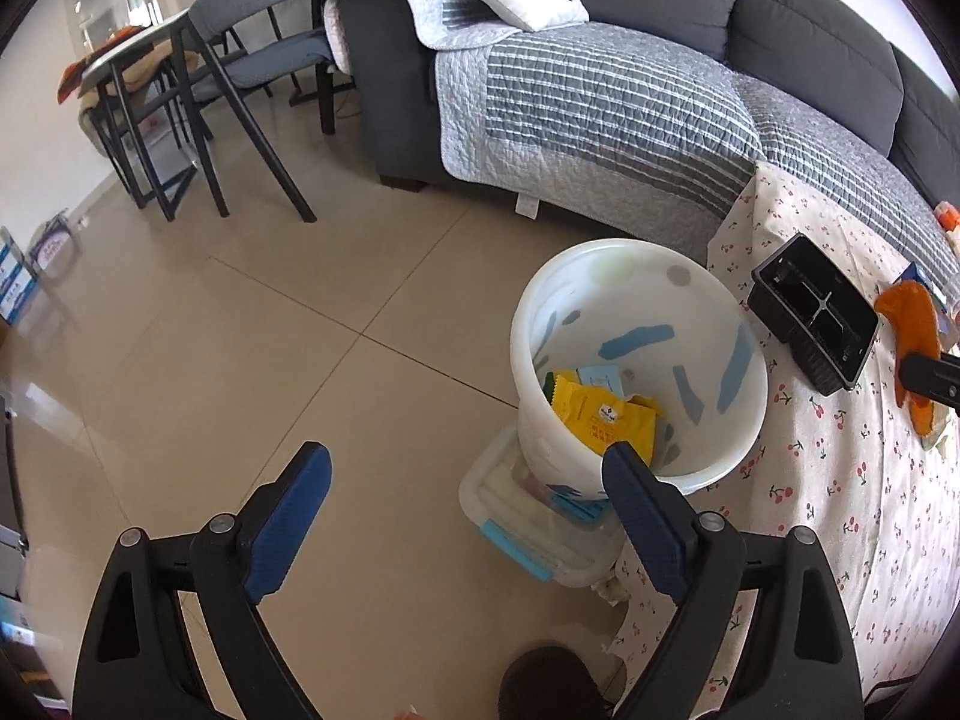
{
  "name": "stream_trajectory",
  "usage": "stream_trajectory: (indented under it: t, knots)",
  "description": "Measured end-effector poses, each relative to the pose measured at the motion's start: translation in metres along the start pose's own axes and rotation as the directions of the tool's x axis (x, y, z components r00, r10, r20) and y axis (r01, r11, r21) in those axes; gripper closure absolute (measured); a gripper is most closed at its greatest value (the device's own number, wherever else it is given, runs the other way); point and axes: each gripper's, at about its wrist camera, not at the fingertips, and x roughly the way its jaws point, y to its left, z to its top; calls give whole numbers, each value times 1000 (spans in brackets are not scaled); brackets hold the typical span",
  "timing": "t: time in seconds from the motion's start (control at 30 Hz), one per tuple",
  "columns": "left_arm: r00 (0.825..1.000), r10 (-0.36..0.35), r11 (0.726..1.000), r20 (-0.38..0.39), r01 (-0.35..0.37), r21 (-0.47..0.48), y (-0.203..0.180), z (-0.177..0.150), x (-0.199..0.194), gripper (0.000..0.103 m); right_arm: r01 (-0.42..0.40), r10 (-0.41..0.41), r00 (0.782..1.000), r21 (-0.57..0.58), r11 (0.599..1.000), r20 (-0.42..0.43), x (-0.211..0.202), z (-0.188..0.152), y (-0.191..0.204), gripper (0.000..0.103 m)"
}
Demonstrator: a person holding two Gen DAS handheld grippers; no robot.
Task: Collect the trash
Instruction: 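Carry the orange peel over the white bucket and release it with the right tool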
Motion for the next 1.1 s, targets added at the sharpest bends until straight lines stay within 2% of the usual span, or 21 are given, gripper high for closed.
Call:
stream_trajectory:
  t: [0.33, 0.53, 0.67, 0.7, 0.73, 0.77, 0.83, 1.1]
  knots:
    - [1000, -15, 1000, -8, 15, -7, 8, -2, 1, 9, -96, 95, 995, -34, 995, -24, 48, 35, 48, 83]
    - [1000, -16, 1000, -12, 16, -3, 9, -1, 3, 9, -99, 99, 995, -35, 994, -25, 62, 46, 57, 83]
    - [1000, -17, 1000, -11, 17, -7, 9, 0, 3, 9, -108, 108, 994, -38, 993, -16, 64, 52, 59, 79]
    - [1000, -19, 1000, -9, 19, -7, 9, 0, 2, 9, -111, 111, 994, -37, 993, -10, 63, 53, 60, 78]
    - [1000, -19, 1000, -8, 19, -7, 9, 0, 1, 9, -116, 116, 993, -33, 993, -6, 62, 54, 59, 70]
    - [1000, -20, 1000, -6, 20, -6, 8, 1, 1, 9, -125, 125, 992, -24, 992, -2, 60, 55, 58, 52]
    - [1000, -20, 1000, -5, 20, -3, 7, 1, 0, 9, -137, 137, 991, -6, 991, 11, 55, 56, 56, 38]
    - [1000, -29, 1000, 4, 29, 13, -7, 1, -9, 9, -123, 124, 991, -35, 992, 51, 23, 50, 47, 34]
